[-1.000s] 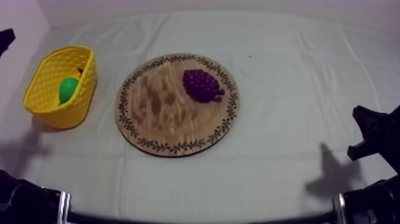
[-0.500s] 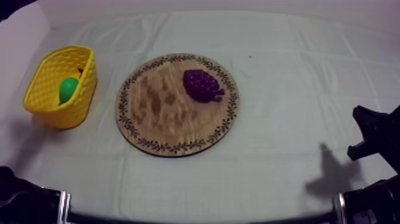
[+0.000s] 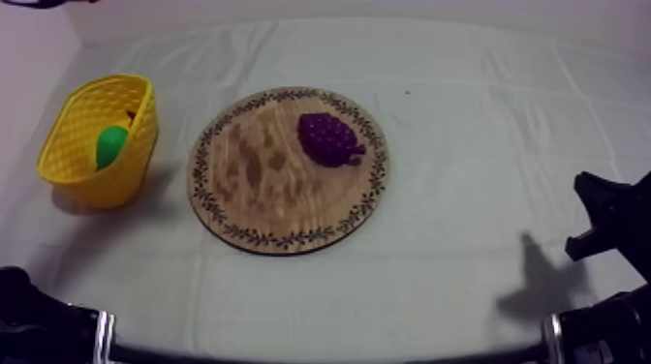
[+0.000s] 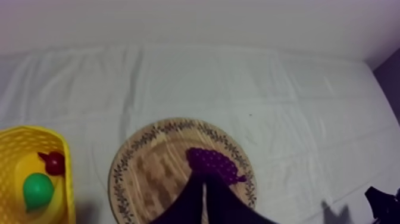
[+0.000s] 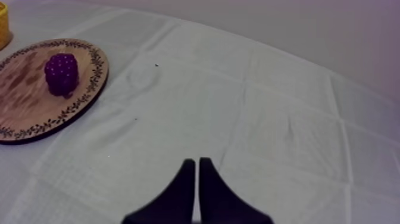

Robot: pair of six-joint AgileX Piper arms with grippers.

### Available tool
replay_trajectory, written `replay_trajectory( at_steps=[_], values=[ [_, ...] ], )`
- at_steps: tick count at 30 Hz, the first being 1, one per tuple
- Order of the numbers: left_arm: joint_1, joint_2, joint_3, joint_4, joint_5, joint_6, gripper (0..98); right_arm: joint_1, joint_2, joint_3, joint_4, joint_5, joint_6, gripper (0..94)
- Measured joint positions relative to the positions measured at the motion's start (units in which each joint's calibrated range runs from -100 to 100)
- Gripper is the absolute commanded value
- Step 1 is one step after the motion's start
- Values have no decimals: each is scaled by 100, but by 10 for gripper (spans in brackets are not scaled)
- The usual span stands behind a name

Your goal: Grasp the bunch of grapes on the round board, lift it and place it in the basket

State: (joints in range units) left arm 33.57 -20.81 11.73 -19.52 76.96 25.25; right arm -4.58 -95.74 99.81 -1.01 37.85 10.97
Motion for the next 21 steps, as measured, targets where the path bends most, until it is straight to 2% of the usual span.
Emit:
replay_trajectory(
  at_steps=[5,18,19,21],
  values=[
    [165,705,-335,36,362,179,0,0,0,0,0,0,0,4],
    [277,2207,-1043,221,560,308,0,0,0,0,0,0,0,4],
    [277,2293,-1078,228,560,305,19,0,0,0,0,0,0,4],
    [277,2427,-1152,246,560,285,163,0,0,0,0,0,0,4]
  ],
)
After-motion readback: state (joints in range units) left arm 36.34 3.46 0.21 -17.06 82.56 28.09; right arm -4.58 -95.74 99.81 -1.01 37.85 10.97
